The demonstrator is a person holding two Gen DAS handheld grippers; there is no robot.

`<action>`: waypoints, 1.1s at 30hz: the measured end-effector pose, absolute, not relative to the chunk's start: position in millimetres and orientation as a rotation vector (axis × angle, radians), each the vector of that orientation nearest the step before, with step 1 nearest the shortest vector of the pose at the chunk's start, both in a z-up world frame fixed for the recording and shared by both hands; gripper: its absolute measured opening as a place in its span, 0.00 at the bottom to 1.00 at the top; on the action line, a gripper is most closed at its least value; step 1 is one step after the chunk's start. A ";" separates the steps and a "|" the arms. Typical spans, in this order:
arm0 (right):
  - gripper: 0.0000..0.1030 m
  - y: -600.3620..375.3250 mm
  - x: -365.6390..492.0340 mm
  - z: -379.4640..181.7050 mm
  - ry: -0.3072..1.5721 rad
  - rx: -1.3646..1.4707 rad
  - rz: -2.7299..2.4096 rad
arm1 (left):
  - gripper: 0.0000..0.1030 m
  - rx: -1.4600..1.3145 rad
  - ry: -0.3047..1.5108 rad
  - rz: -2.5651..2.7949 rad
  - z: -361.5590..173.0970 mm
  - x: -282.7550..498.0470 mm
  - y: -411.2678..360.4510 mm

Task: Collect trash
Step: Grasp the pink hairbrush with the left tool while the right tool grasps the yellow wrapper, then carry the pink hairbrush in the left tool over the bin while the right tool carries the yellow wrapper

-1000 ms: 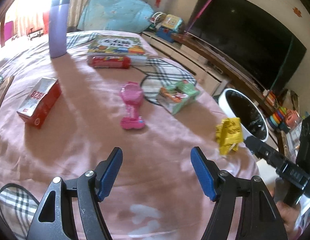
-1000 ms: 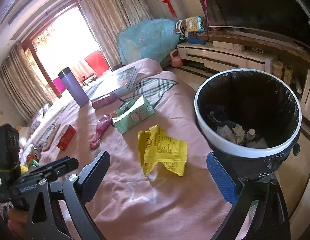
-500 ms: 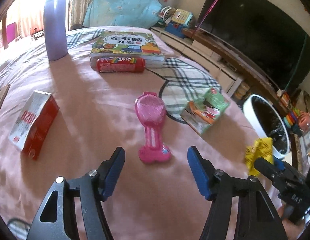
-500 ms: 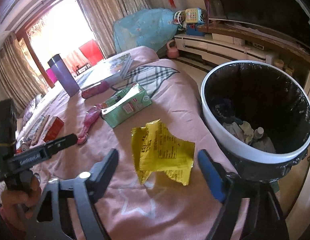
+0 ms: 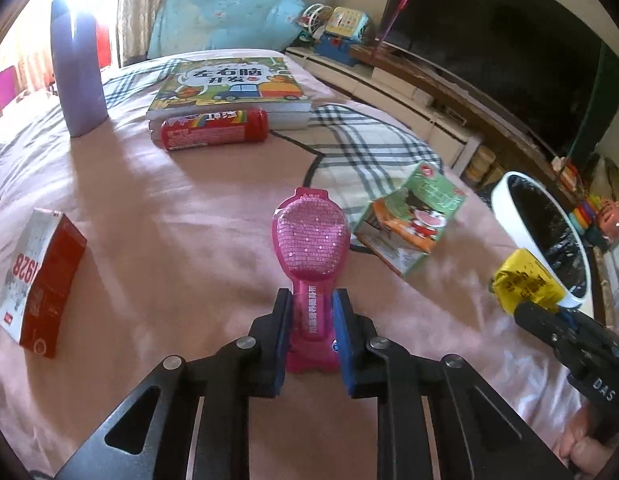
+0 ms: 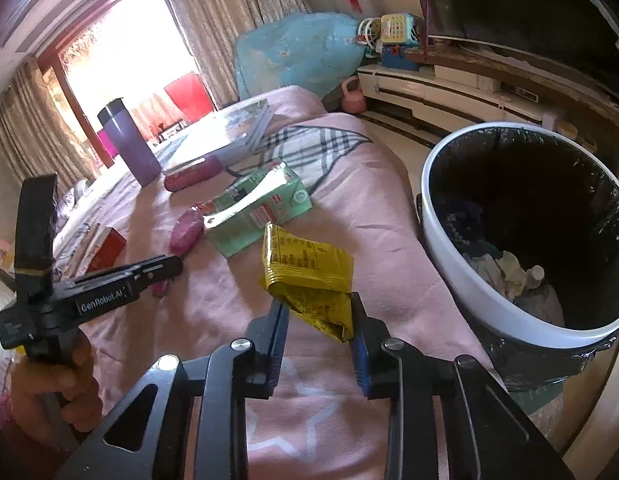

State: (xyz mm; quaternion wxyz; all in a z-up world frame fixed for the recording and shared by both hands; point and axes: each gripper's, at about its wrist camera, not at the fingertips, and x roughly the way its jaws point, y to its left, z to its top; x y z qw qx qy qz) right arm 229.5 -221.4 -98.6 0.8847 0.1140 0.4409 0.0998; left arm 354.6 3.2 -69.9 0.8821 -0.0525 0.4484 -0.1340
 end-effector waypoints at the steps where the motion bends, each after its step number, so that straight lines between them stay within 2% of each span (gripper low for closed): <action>1: 0.28 -221.9 228.3 -97.2 0.914 0.239 0.210 | 0.18 -0.116 0.929 -0.288 -68.2 351.2 5.3; 15: 0.27 -229.4 210.8 -76.6 0.861 0.272 0.223 | 0.18 -0.138 0.873 -0.376 -32.1 285.4 -2.9; 27: 0.26 -256.6 192.6 -62.6 0.820 0.305 0.187 | 0.18 -0.099 0.859 -0.450 -15.5 265.3 -36.2; 30: 0.21 -267.6 187.9 -60.2 0.811 0.315 0.172 | 0.18 -0.084 0.856 -0.464 -11.5 262.8 -46.2; 33: 0.21 -280.8 184.2 -58.6 0.803 0.323 0.149 | 0.18 -0.070 0.851 -0.477 -7.9 262.4 -55.8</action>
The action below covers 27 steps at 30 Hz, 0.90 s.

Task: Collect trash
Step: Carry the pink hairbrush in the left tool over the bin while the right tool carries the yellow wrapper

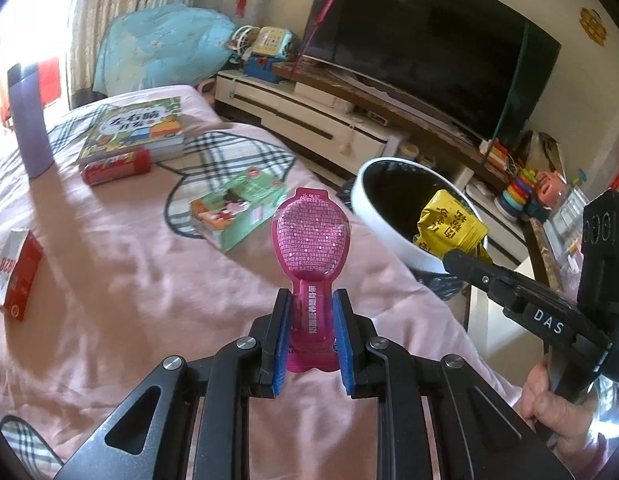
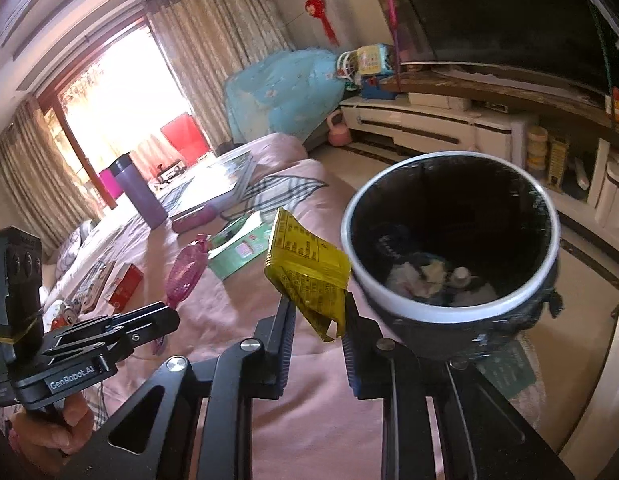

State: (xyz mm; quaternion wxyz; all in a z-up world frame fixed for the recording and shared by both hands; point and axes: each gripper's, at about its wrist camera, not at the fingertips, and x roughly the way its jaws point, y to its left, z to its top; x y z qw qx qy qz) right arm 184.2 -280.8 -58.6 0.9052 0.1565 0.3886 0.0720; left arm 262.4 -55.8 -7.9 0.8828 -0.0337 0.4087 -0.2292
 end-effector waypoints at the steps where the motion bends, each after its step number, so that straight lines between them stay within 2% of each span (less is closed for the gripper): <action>1: 0.20 -284.4 182.4 -58.7 0.800 0.326 0.142 | 0.18 -0.066 0.849 -0.481 -6.8 262.3 -59.4; 6: 0.14 -303.8 177.6 -53.8 0.786 0.332 0.118 | 0.18 -0.048 0.842 -0.504 -2.5 263.0 -77.6; 27: 0.13 -365.9 197.4 -49.1 0.788 0.294 0.034 | 0.18 0.036 0.846 -0.581 -3.1 298.7 -159.7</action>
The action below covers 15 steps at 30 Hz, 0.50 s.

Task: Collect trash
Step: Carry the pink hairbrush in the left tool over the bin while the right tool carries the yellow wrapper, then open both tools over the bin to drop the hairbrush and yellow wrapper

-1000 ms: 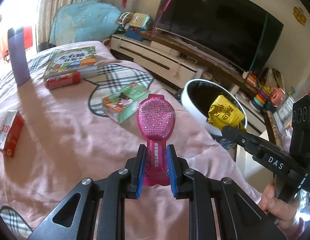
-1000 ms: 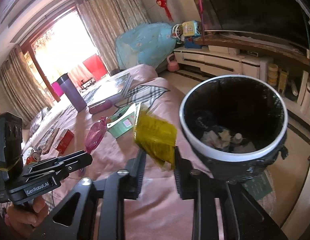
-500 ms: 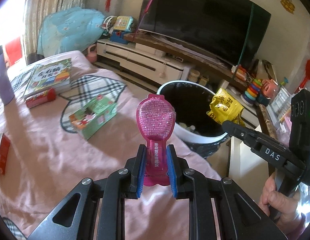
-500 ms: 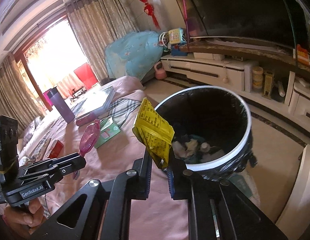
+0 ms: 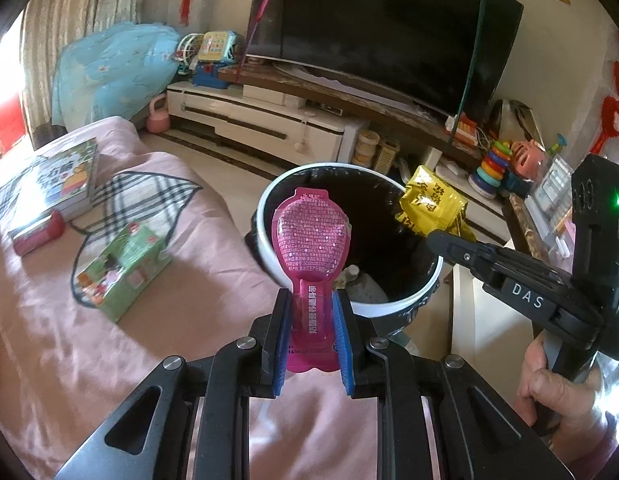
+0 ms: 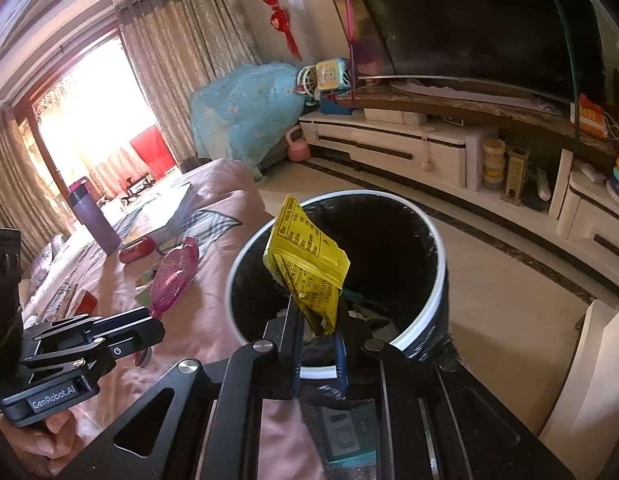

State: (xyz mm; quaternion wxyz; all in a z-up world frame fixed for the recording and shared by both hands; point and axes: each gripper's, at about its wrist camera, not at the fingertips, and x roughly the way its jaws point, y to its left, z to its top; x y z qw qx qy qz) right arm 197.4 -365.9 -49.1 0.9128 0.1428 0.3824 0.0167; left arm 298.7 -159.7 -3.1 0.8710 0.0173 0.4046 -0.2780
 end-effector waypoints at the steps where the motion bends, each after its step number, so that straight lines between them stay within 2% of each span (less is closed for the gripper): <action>1: 0.13 -368.4 199.2 -50.0 0.791 0.295 0.032 | 0.18 0.041 0.847 -0.584 -3.9 301.8 -163.7; 15: 0.13 -391.4 215.2 -61.0 0.828 0.310 0.018 | 0.18 0.054 0.871 -0.584 -13.1 325.8 -192.7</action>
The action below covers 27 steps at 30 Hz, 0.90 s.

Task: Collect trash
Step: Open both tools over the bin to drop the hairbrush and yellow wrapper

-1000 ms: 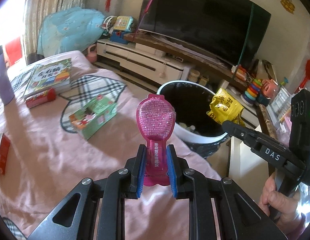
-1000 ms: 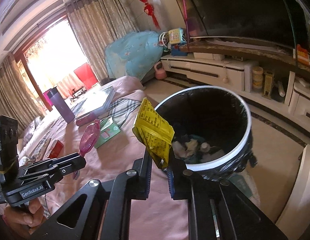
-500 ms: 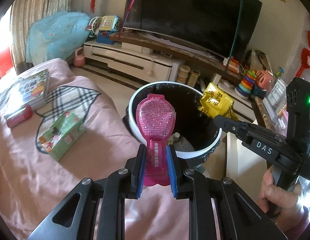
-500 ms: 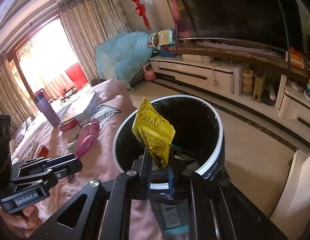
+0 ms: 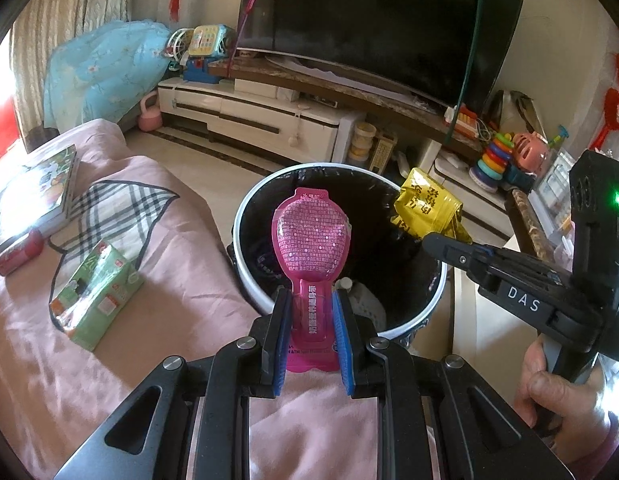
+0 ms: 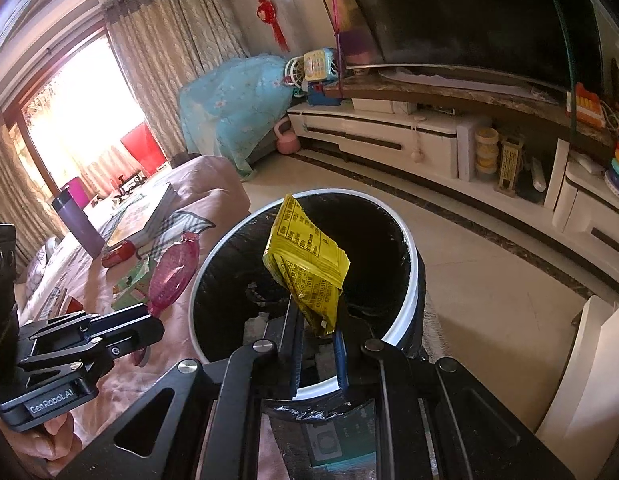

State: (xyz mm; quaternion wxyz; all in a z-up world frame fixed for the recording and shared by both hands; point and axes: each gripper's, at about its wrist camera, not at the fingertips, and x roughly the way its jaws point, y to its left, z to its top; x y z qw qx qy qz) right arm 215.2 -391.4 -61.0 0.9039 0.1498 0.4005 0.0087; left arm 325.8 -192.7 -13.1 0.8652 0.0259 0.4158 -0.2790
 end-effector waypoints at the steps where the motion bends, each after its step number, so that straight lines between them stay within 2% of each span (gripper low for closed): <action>1: 0.13 -392.1 216.3 -61.5 0.830 0.309 0.018 | 0.18 0.054 0.874 -0.585 -13.8 328.0 -194.5; 11: 0.13 -397.1 226.3 -65.4 0.854 0.311 0.022 | 0.18 0.058 0.895 -0.576 -19.5 340.0 -207.5; 13: 0.17 -397.4 228.9 -66.0 0.859 0.314 0.026 | 0.19 0.058 0.896 -0.573 -19.8 341.6 -209.6; 19: 0.21 -397.5 234.0 -65.8 0.860 0.320 0.028 | 0.20 0.049 0.904 -0.572 -19.5 346.8 -213.3; 20: 0.24 -397.8 234.1 -65.7 0.859 0.323 0.027 | 0.21 0.045 0.904 -0.574 -19.2 346.7 -213.0; 22: 0.36 -400.3 233.5 -65.9 0.855 0.334 0.027 | 0.27 0.048 0.896 -0.567 -17.4 345.7 -212.3; 24: 0.41 -401.3 233.5 -65.7 0.851 0.342 0.026 | 0.43 0.046 0.888 -0.563 -15.9 344.8 -209.7; 25: 0.45 -401.7 232.9 -65.5 0.849 0.346 0.025 | 0.44 0.043 0.879 -0.556 -14.9 342.9 -207.5; 27: 0.46 -401.3 231.8 -64.8 0.847 0.350 0.025 | 0.45 0.040 0.872 -0.553 -14.0 339.3 -202.9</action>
